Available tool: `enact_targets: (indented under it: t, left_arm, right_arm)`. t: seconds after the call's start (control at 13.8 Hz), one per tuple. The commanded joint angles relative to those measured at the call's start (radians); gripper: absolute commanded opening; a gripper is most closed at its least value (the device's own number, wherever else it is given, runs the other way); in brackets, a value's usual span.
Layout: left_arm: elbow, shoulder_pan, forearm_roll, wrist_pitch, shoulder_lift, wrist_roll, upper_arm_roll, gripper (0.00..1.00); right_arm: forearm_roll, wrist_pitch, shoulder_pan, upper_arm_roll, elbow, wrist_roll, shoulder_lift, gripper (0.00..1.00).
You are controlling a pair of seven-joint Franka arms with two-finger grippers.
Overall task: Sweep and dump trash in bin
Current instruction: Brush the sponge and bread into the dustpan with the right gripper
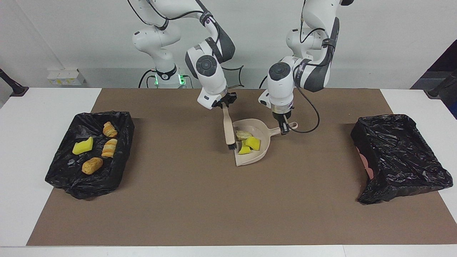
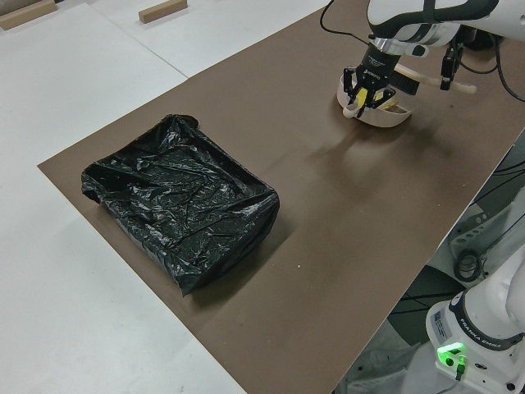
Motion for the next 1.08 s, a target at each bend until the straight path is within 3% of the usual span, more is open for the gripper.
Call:
enact_targets:
  t: [0.0,0.43,0.72,1.01]
  left_arm:
    - [-0.026,0.0,-0.012,-0.001,-0.03,0.053,0.018,0.0]
    - [0.019,-0.001,-0.121,-0.008,-0.019,0.233,0.093,0.0]
    - [0.049,-0.011,-0.193,-0.022,-0.066,0.404,0.229,0.0]
    - [0.086,-0.012,-0.252,-0.063,-0.139,0.604,0.421,0.0]
  right_arm:
    - [-0.083,-0.043,-0.011,0.006,0.003,-0.005,-0.032,0.0]
    - [-0.152,-0.034,0.145,0.009,-0.083,0.282,-0.092,0.0]
    - [-0.171,-0.026,0.276,0.011,-0.114,0.429,-0.081,0.0]
    - [-0.183,0.124,0.385,0.013,-0.163,0.551,-0.023,0.0]
